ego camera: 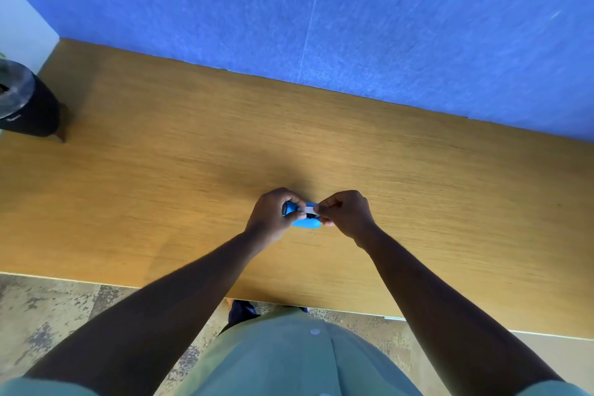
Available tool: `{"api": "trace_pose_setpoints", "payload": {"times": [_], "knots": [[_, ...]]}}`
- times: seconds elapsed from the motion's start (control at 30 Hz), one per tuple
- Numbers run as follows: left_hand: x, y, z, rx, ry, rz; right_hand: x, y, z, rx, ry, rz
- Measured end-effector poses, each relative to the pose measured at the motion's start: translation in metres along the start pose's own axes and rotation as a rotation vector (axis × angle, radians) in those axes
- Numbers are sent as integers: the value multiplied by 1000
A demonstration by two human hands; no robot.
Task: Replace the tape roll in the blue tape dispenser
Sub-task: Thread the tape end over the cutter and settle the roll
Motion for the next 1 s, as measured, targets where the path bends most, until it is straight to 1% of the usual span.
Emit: {"api": "trace_pose_setpoints", "payload": {"times": [0.13, 0.27, 0.43, 0.53, 0.67, 0.8, 1.0], "knots": [[1, -2, -1, -10, 2, -7, 0, 9, 1, -44, 11, -35], [2, -1, -1, 6, 1, 11, 2, 15, -2, -138, -2, -43], [2, -5, -1, 12, 8, 6, 1, 14, 3, -71, 42, -96], [2, -6, -1, 23, 13, 4, 1, 14, 3, -58, 39, -106], [3, -4, -1, 42, -7, 11, 3, 24, -1, -181, -1, -72], [2, -3, -2, 95, -23, 27, 3, 32, -4, -310, -4, -45], [0, -8, -4, 119, -29, 13, 4, 36, -2, -321, 18, -44]]}}
Point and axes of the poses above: each hand's wrist, its own x-axis towards the middle knuckle, its own z-axis out of the back of the hand, y = z × x, the point moved 6 cm from there along x, towards the middle knuckle, and after that the axes turned 7 degrees about -x, right-handed, at the moved point
